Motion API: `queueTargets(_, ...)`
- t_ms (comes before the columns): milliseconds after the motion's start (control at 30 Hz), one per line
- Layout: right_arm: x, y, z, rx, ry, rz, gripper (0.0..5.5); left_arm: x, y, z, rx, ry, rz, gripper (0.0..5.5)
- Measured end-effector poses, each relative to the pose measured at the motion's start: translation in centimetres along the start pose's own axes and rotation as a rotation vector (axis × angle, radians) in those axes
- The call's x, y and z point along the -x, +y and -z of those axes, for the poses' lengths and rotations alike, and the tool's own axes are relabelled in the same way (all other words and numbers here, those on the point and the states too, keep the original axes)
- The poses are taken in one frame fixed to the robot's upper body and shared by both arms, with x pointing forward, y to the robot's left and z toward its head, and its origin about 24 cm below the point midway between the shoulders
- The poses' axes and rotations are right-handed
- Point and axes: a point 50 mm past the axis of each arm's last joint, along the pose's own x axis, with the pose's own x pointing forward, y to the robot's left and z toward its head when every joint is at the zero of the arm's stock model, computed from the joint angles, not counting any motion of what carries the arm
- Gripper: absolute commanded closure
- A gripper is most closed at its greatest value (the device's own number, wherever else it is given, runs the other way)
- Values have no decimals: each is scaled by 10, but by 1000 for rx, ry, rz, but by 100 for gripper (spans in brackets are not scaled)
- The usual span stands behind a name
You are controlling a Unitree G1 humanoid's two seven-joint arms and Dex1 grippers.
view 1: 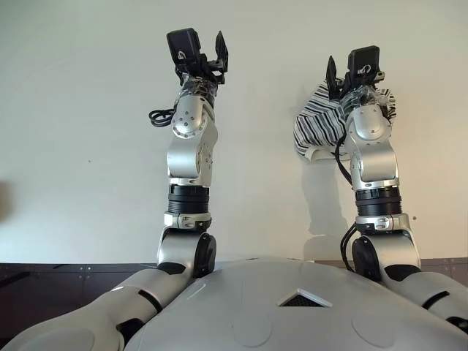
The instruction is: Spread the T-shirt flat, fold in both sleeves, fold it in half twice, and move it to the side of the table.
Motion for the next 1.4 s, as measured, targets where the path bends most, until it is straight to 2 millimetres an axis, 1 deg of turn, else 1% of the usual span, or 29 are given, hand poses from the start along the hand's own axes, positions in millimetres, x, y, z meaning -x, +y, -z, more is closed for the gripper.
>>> queueTargets(133, 4, 3, -3, 33, -22, -30, 216, 1, -1, -1, -4, 7, 10, 209)
queueTargets(167, 8, -2, -3, 115, -32, -27, 216, 2, 0, 0, -22, 11, 24, 209)
queueTargets(200, 14, -15, -4, 206, -48, -8, 216, 3, 1, 2, -50, 17, 52, 209)
queueTargets(233, 17, -23, -6, 256, -56, -3, 216, 4, 2, 1, -62, 17, 67, 209)
queueTargets(267, 28, -35, -9, 362, -79, -31, 216, 8, 5, -2, -76, 9, 109, 209)
queueTargets(300, 36, -42, -9, 447, -75, -71, 216, 13, 7, -2, -69, 19, 144, 209)
queueTargets(333, 41, -43, -6, 520, -56, -120, 216, 16, 8, -1, -62, 31, 176, 209)
queueTargets(367, 45, -38, 1, 590, -21, -205, 216, 20, 7, 1, -65, 46, 221, 209)
queueTargets(433, 50, -17, 30, 719, 87, -418, 216, 29, -4, 4, -103, 74, 376, 209)
queueTargets(467, 46, -8, 35, 770, 88, -474, 216, 35, -13, 9, -131, 104, 475, 209)
queueTargets(500, 37, 0, 35, 814, 85, -512, 216, 40, -21, 13, -149, 135, 568, 209)
queueTargets(533, 33, 8, 32, 812, 56, -535, 216, 42, -20, 15, -158, 147, 588, 209)
queueTargets(567, 26, 27, 25, 798, -3, -592, 216, 47, -17, 19, -183, 188, 640, 209)
queueTargets(600, 24, 45, 22, 781, -38, -651, 216, 50, -15, 22, -196, 216, 664, 209)
queueTargets(667, 26, 93, 12, 698, -129, -778, 216, 54, -7, 24, -236, 249, 684, 209)
queueTargets(733, 24, 106, 8, 675, -147, -802, 216, 54, 2, 23, -249, 254, 659, 209)
queueTargets(800, 20, 112, 0, 619, -173, -775, 216, 53, 5, 23, -271, 253, 628, 209)
queueTargets(833, 19, 115, -15, 558, -224, -750, 216, 54, 2, 25, -279, 256, 635, 209)
queueTargets(900, 18, 106, -28, 470, -248, -724, 216, 51, -1, 14, -295, 190, 648, 209)
queueTargets(933, 20, 97, -34, 398, -252, -718, 216, 49, -4, 7, -305, 149, 660, 209)
queueTargets(1000, 24, 70, -39, 261, -237, -701, 216, 45, -20, -1, -312, 74, 731, 209)
queueTargets(1033, 23, 44, -41, 229, -225, -638, 216, 41, -20, -2, -328, 67, 718, 209)
queueTargets(1067, 19, 8, -47, 246, -235, -538, 216, 36, -7, 12, -362, 149, 658, 209)
queueTargets(1100, 17, -17, -53, 292, -240, -469, 216, 39, 3, 33, -369, 259, 624, 209)
queueTargets(1133, 17, -43, -54, 364, -211, -429, 216, 44, 8, 51, -395, 352, 620, 209)
queueTargets(1167, 18, -53, -52, 420, -183, -438, 216, 45, 9, 58, -436, 387, 618, 209)
queueTargets(1200, 21, -54, -46, 446, -156, -476, 216, 45, 9, 62, -466, 413, 616, 209)
queueTargets(1267, 29, -53, -29, 466, -87, -546, 216, 40, 10, 61, -504, 420, 596, 209)
queueTargets(1400, 43, -36, 1, 541, 8, -625, 216, 34, 11, 60, -568, 416, 565, 209)
